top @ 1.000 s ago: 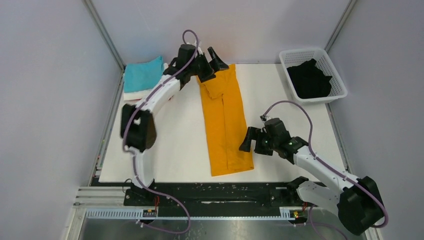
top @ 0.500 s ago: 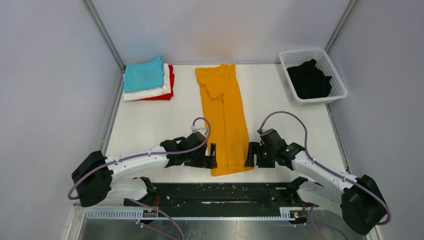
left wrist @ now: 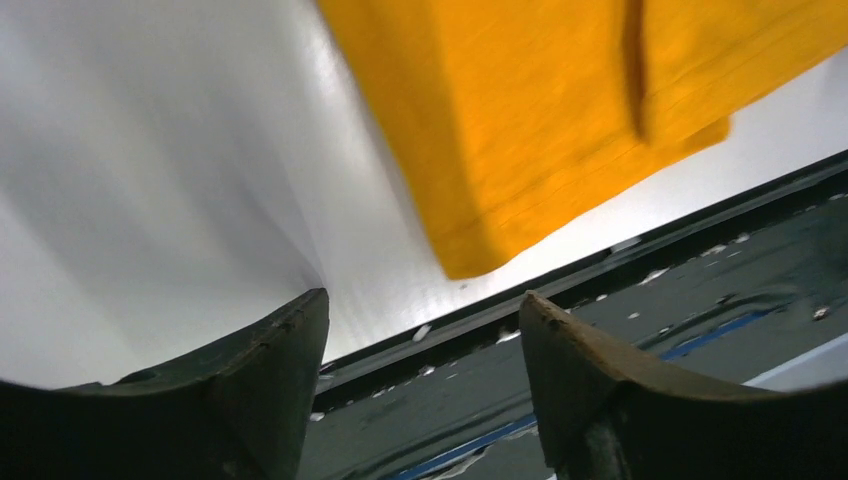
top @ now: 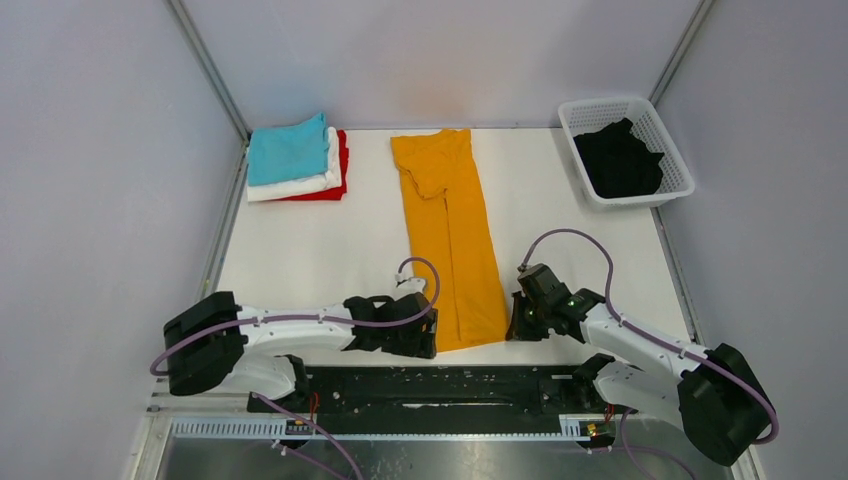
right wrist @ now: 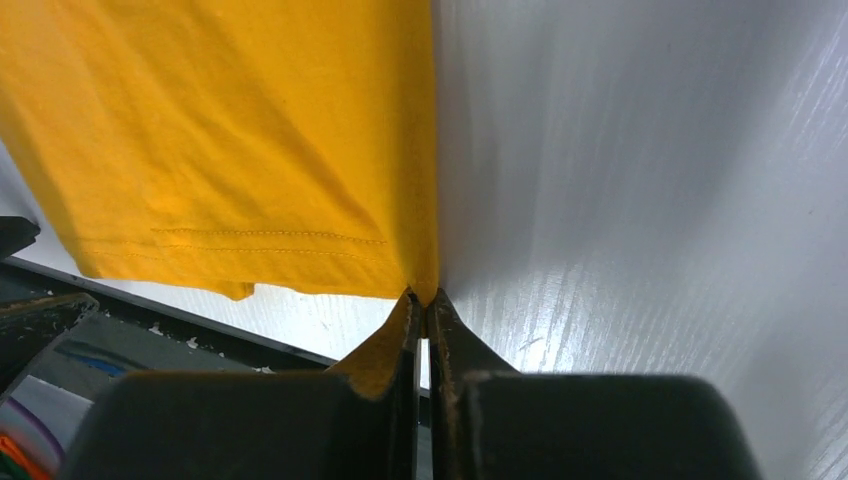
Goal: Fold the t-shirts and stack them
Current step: Grab the bottom of the folded rectangular tshirt with both arms
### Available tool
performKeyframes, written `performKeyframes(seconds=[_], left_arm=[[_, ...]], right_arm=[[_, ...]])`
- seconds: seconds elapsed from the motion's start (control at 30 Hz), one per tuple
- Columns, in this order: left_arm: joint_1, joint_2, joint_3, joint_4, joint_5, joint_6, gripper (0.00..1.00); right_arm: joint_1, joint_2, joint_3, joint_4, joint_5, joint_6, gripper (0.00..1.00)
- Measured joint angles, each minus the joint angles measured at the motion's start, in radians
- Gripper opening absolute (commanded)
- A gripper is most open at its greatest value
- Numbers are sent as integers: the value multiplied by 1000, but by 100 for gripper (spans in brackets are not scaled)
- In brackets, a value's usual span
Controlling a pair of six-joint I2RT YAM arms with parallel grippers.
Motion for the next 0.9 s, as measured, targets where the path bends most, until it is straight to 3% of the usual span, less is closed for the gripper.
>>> performKeyframes(seconds=[0.3, 0.5, 0.77, 0.9], left_arm=[[-5, 76, 31, 58, -9, -13, 39], [-26, 127, 55, 78, -8, -25, 0], [-31, 148, 69, 87, -12, -55, 0], [-34, 85, 11, 86, -13, -70, 0]], right_arm=[[0, 3, -26, 55, -25, 51, 0], [0, 0, -28, 58, -30, 56, 0], [0, -40, -31, 8, -31, 40, 0], [0, -90, -42, -24, -60, 37, 0]])
